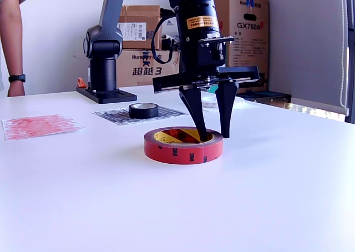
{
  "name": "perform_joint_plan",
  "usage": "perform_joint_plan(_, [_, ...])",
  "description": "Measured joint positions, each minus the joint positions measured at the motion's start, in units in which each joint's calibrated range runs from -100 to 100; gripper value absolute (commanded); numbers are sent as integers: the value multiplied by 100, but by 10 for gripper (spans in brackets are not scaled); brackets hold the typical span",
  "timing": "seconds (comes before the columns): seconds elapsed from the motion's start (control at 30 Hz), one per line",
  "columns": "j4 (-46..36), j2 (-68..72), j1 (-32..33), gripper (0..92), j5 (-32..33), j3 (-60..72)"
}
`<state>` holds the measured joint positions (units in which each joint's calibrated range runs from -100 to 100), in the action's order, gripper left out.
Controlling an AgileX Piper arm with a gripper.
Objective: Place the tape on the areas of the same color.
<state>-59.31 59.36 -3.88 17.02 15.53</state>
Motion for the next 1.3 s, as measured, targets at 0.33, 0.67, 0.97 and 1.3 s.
perform_joint_plan(0.33, [80, -26, 0, 0, 0, -76])
perform_joint_plan(0.67, [-364, -265, 141, 0, -159, -67])
perform_joint_plan(0.97, [-629, -1496, 114, 0, -406, -848])
perform_joint_plan(1.3, [574, -3367, -478, 0, -1570, -2902])
